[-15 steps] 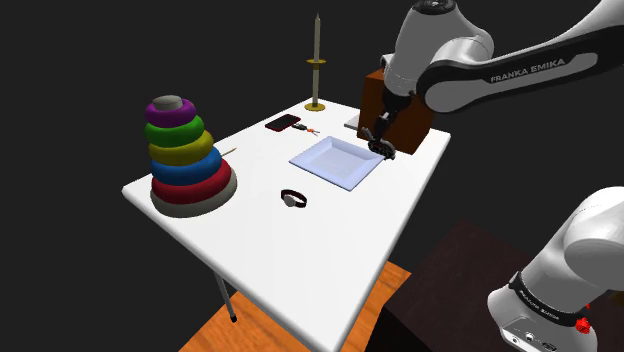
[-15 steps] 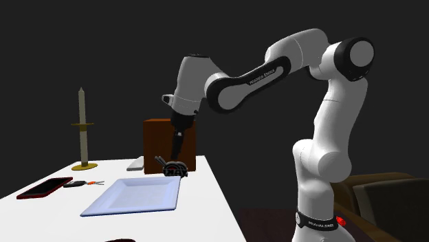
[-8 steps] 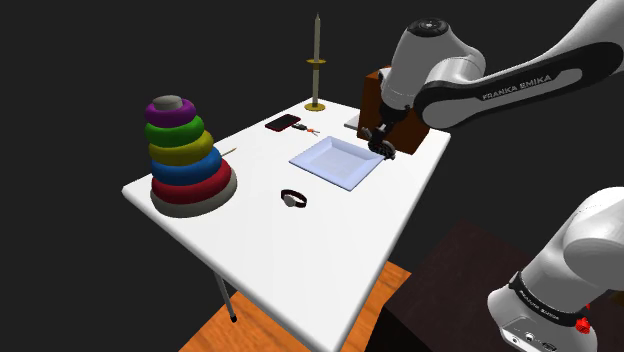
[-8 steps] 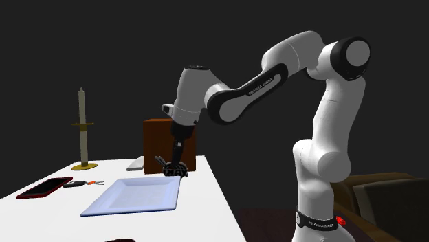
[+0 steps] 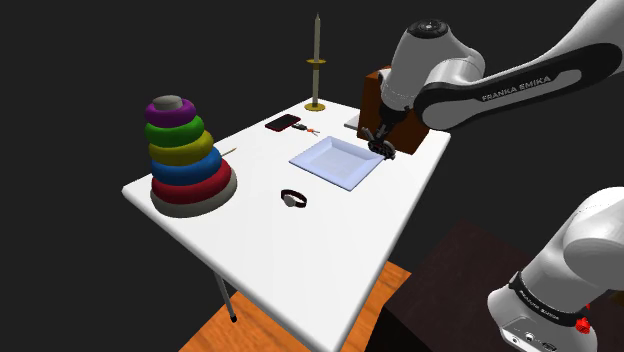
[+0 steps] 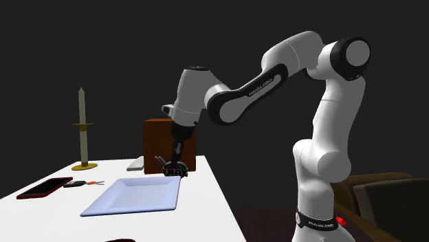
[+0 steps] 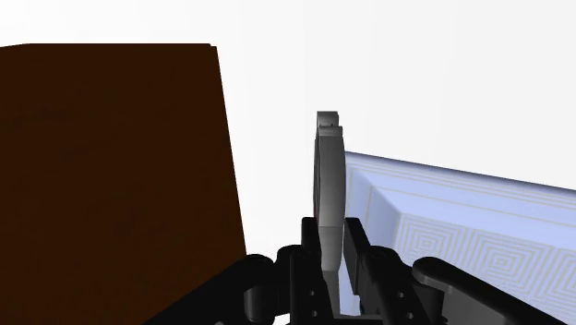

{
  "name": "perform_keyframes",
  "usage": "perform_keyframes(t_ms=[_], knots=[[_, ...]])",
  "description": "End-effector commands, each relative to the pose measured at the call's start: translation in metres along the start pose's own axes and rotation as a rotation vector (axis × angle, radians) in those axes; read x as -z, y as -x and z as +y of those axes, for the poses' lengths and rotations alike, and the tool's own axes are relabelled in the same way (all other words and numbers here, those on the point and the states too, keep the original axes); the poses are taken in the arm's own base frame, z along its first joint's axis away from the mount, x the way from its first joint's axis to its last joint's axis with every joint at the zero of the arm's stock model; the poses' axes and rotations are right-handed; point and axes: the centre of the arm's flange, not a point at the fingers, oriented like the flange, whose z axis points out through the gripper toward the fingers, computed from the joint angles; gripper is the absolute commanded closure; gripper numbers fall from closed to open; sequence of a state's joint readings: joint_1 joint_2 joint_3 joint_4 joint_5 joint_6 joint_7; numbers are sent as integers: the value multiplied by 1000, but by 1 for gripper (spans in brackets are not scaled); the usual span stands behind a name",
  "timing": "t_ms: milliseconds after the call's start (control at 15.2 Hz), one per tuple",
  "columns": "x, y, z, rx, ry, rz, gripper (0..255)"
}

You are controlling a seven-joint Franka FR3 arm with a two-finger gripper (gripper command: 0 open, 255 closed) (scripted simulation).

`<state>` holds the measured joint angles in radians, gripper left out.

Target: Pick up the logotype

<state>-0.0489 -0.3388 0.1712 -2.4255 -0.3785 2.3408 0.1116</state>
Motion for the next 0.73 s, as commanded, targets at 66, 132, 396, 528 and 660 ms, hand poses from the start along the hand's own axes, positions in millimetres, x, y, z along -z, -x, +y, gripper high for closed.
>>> perform_keyframes(t_ms=[66, 132, 396, 528, 660], knots=[[0, 0, 0, 0, 0, -1, 255], [5, -1, 1, 0, 0, -1, 255], [24, -6, 9, 0, 0, -1, 255], [34, -8, 13, 0, 0, -1, 255], [43, -11, 16, 0, 0, -1, 255]])
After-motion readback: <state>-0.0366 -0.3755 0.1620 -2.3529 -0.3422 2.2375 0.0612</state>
